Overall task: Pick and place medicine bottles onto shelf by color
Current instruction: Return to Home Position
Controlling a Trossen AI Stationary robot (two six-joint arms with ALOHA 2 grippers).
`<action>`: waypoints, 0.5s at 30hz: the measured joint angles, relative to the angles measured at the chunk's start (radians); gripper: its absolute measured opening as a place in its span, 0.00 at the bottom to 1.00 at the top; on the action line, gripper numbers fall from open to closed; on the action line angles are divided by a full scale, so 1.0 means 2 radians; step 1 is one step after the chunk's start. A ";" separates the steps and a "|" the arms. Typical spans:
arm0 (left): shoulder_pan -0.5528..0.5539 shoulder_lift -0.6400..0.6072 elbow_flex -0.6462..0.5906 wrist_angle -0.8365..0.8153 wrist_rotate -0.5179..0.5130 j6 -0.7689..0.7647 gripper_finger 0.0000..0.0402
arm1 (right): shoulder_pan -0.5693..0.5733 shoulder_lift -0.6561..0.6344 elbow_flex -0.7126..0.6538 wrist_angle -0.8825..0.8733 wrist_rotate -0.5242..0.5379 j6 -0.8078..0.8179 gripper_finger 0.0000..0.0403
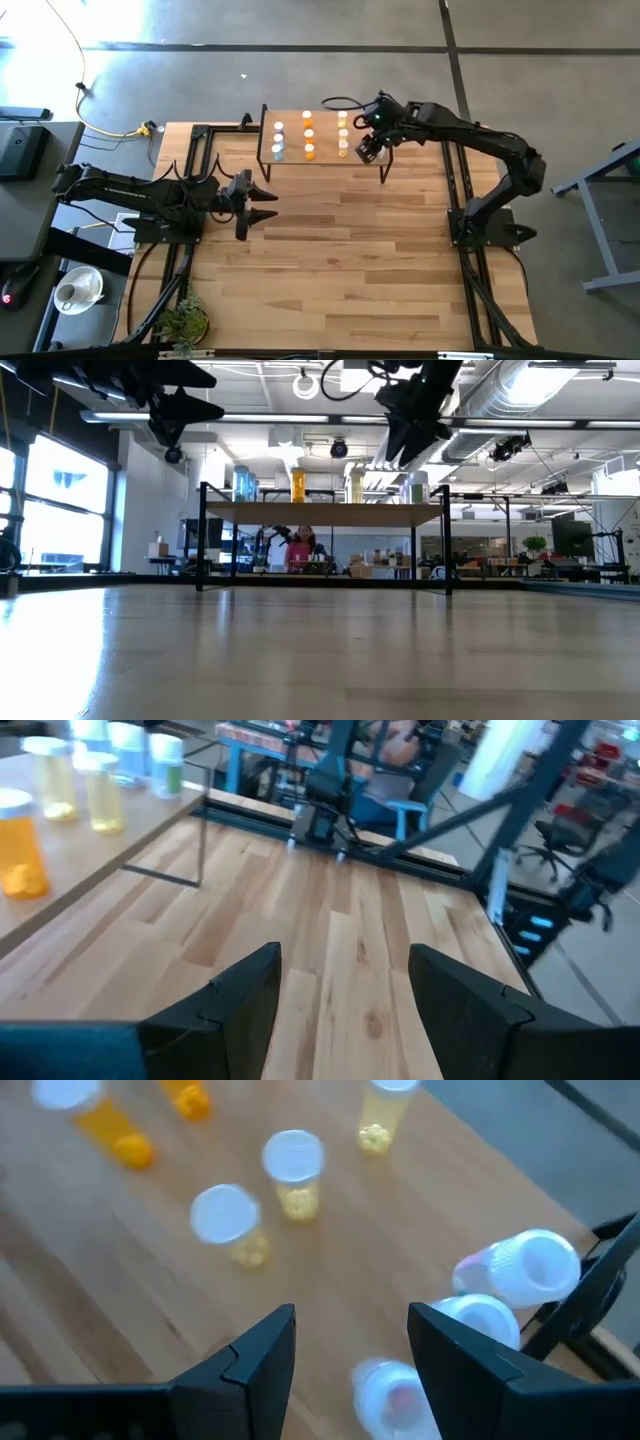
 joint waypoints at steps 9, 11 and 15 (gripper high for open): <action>-0.034 -0.027 -0.001 -0.032 0.006 0.041 0.53 | 0.061 -0.053 -0.029 -0.020 -0.001 -0.057 0.46; -0.042 -0.035 -0.008 -0.030 -0.002 0.049 0.53 | 0.077 -0.073 -0.057 -0.009 -0.001 -0.056 0.46; -0.047 -0.061 -0.042 -0.001 -0.010 0.050 0.53 | 0.104 -0.125 -0.132 0.043 -0.003 -0.045 0.46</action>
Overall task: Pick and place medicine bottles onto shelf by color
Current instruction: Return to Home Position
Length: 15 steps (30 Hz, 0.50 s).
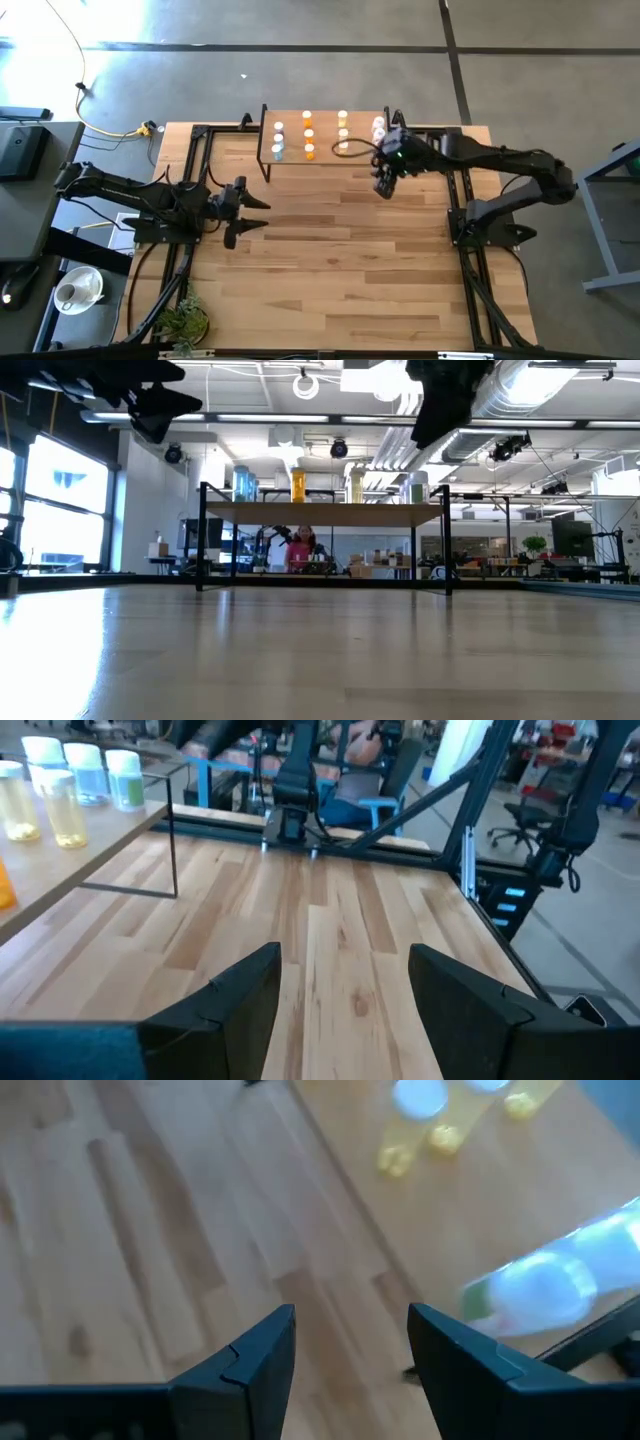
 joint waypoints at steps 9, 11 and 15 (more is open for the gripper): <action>0.000 -0.081 -0.066 0.026 0.029 0.018 0.53 | 0.063 -0.133 -0.176 0.149 0.000 0.028 0.46; 0.000 -0.103 -0.076 0.025 0.037 0.028 0.53 | 0.078 -0.164 -0.218 0.192 0.000 0.025 0.46; 0.000 -0.146 -0.099 0.022 0.038 0.038 0.53 | 0.106 -0.224 -0.298 0.263 0.000 0.018 0.46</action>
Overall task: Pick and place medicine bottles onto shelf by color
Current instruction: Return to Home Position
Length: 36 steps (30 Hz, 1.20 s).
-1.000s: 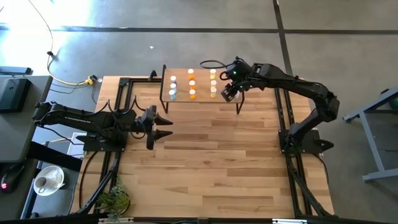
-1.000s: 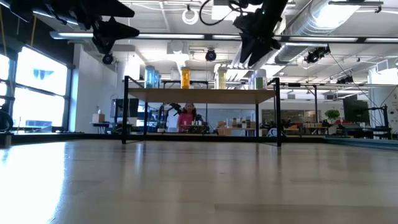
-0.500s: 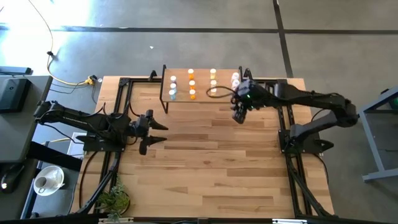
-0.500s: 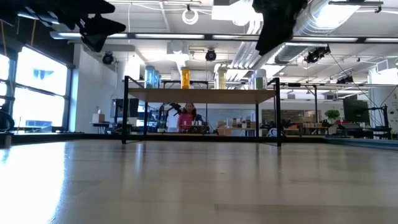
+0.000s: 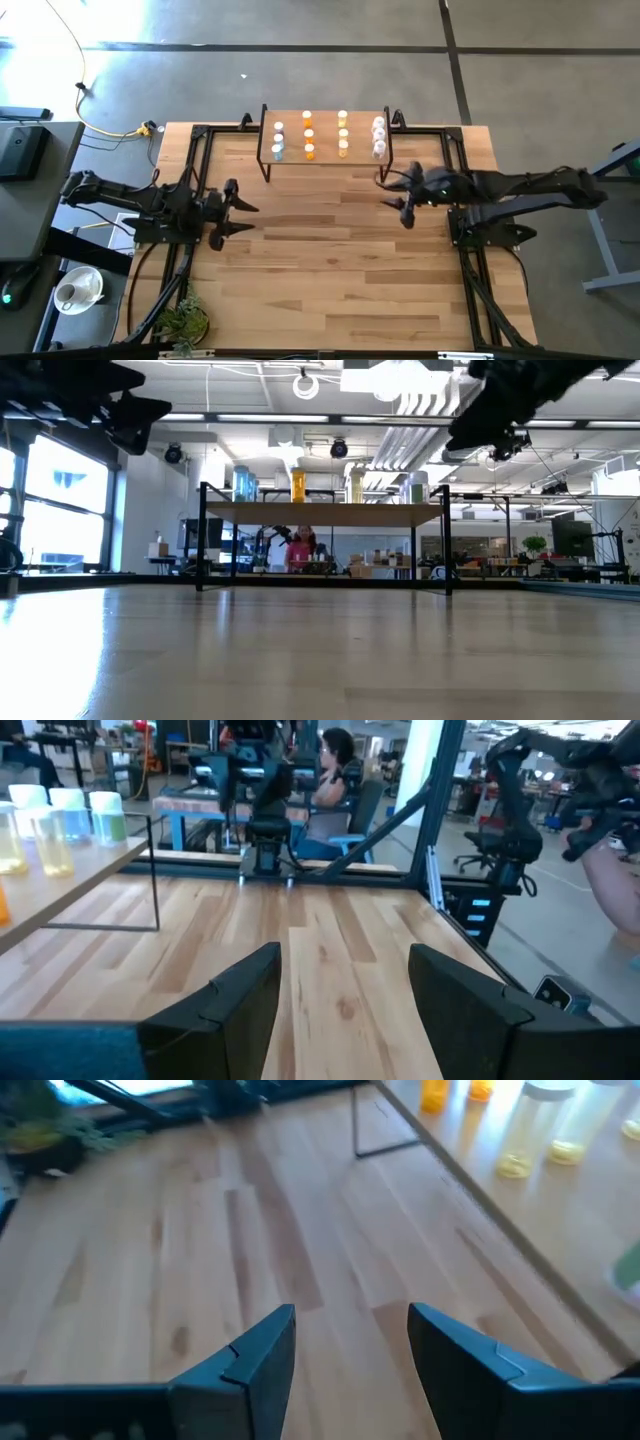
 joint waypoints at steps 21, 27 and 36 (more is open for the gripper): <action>0.000 -0.155 -0.082 0.017 0.000 0.018 0.53 | 0.032 -0.289 -0.225 0.095 0.073 -0.017 0.46; 0.000 -0.170 -0.082 0.017 0.000 0.040 0.53 | 0.032 -0.375 -0.225 0.023 0.084 -0.022 0.46; 0.001 -0.170 -0.082 0.015 -0.007 0.044 0.53 | 0.033 -0.413 -0.245 0.020 0.086 -0.012 0.46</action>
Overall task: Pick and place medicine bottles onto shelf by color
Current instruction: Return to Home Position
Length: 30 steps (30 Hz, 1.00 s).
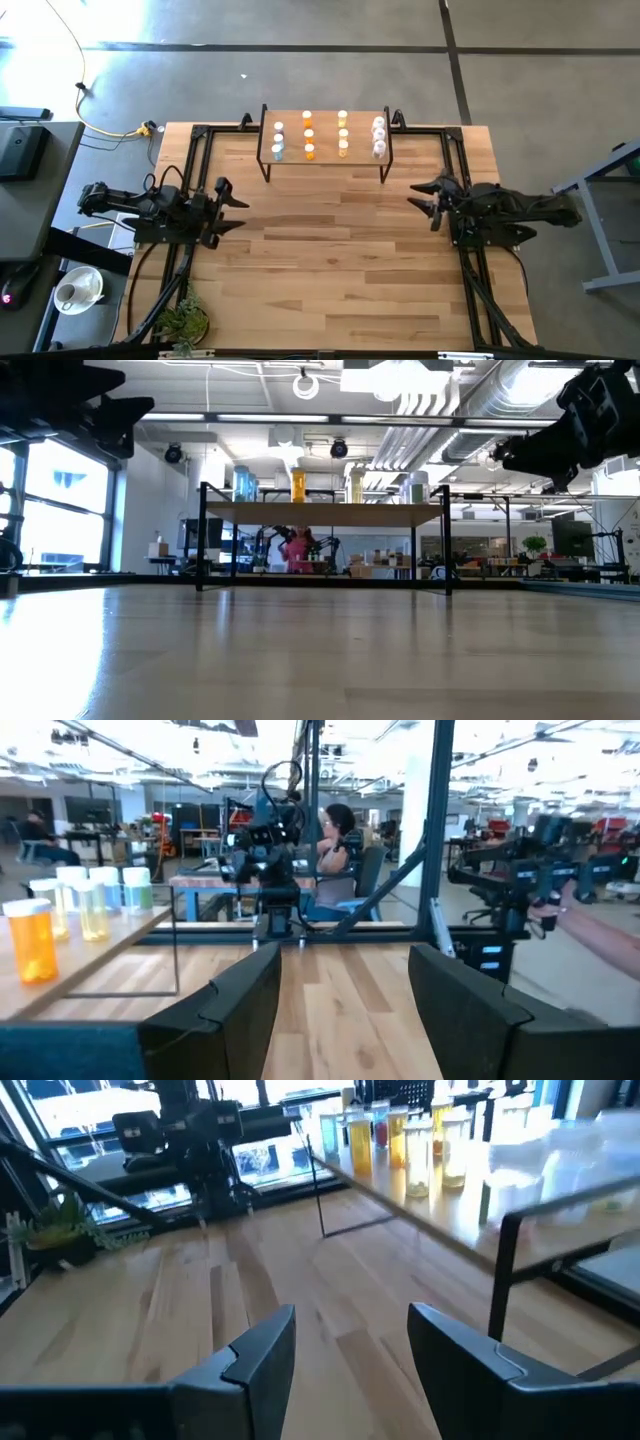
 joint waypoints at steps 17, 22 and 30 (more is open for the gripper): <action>0.000 0.002 0.000 0.000 -0.014 0.022 0.53 | 0.000 0.008 -0.048 0.063 -0.001 -0.015 0.46; 0.000 0.001 0.000 0.000 -0.014 0.022 0.53 | 0.000 0.008 -0.048 0.062 -0.002 -0.014 0.46; 0.000 0.001 0.000 0.000 -0.014 0.022 0.53 | 0.000 0.008 -0.048 0.062 -0.002 -0.014 0.46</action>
